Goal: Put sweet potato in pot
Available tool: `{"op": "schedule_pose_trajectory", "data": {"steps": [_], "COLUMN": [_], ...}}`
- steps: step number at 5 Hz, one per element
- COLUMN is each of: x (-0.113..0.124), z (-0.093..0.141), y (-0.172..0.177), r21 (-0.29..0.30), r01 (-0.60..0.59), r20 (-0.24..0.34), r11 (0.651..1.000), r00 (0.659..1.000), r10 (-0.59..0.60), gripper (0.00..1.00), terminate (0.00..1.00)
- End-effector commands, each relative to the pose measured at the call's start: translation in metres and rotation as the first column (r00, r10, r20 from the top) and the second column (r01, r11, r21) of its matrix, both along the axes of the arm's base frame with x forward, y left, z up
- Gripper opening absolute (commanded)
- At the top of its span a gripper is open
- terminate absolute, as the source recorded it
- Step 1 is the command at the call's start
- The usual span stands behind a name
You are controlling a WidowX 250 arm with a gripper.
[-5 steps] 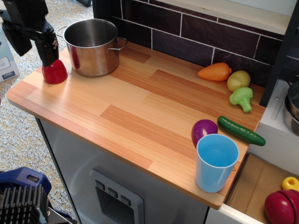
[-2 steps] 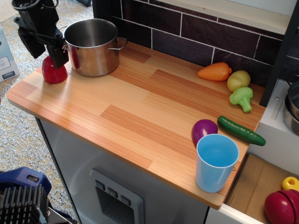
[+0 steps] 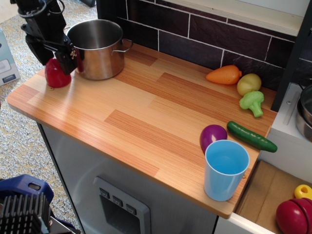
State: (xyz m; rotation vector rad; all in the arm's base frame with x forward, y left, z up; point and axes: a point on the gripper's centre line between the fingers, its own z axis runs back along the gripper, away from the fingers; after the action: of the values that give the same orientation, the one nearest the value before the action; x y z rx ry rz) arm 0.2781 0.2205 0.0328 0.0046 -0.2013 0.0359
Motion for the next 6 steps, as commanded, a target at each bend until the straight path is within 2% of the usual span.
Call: {"op": "schedule_pose_trajectory", "data": {"steps": [1,2,3,4,5,6], "x": [0.000,-0.001,-0.009,-0.015,-0.016,0.000], "z": [-0.005,-0.008,0.007,0.038,0.076,0.098], "y": [0.002,-0.001,-0.012,-0.023,-0.023,-0.026], "r21": [-0.019,-0.037,-0.017,0.051,0.145,0.226], "r01": [-0.008,-0.031,-0.070,-0.107,-0.118,-0.062], "r20": [0.013,-0.002,-0.038,-0.094,-0.124,-0.096], "r11": [1.000,0.999,0.997,0.993,0.982,0.972], "r00": [1.000,1.000,0.997,0.989,0.983,0.992], "r10": [0.008,0.031,0.069,0.111,0.137,0.085], "gripper": [1.00,0.00,0.00,0.00,0.00,0.00], "terminate": [0.00,0.00,0.00,0.00,0.00,0.00]}}
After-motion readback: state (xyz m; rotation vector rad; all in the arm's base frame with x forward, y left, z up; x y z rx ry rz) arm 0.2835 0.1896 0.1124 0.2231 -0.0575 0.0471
